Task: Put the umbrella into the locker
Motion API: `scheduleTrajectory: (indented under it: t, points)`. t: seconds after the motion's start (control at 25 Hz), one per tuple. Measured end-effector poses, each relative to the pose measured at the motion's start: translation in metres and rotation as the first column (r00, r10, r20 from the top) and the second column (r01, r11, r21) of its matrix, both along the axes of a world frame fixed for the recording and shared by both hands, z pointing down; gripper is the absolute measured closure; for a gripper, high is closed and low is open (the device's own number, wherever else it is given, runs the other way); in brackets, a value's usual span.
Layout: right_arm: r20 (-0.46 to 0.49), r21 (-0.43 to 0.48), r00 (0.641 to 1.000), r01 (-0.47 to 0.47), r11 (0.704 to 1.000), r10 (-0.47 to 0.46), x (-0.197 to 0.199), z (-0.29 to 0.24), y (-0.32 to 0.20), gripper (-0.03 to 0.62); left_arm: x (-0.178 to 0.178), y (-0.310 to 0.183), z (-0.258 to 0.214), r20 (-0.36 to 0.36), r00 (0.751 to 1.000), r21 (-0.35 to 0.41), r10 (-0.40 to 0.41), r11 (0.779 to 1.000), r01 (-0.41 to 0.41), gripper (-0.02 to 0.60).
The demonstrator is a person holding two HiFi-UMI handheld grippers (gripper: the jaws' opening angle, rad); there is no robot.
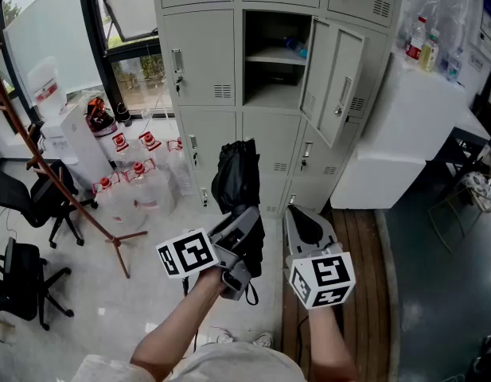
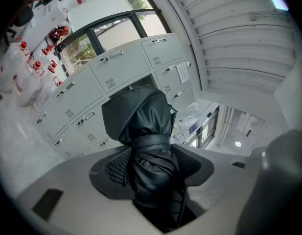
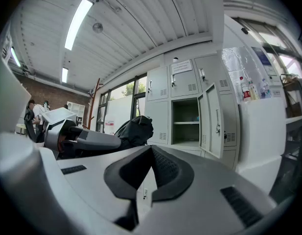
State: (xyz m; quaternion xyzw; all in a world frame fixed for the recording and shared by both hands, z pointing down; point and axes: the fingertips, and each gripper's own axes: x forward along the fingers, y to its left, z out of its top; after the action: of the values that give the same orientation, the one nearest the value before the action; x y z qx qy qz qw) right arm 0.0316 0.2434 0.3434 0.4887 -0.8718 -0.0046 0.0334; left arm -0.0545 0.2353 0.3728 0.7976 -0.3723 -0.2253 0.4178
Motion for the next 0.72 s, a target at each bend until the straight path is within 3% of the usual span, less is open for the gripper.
scheduleTrajectory:
  t: [0.72]
  points:
    - [0.025, -0.021, 0.998, 0.062, 0.998, -0.062, 0.037, 0.006, -0.006, 0.591, 0.045, -0.009, -0.002, -0.015, 1.000, -0.012, -0.022, 1.000, 0.022, 0.336]
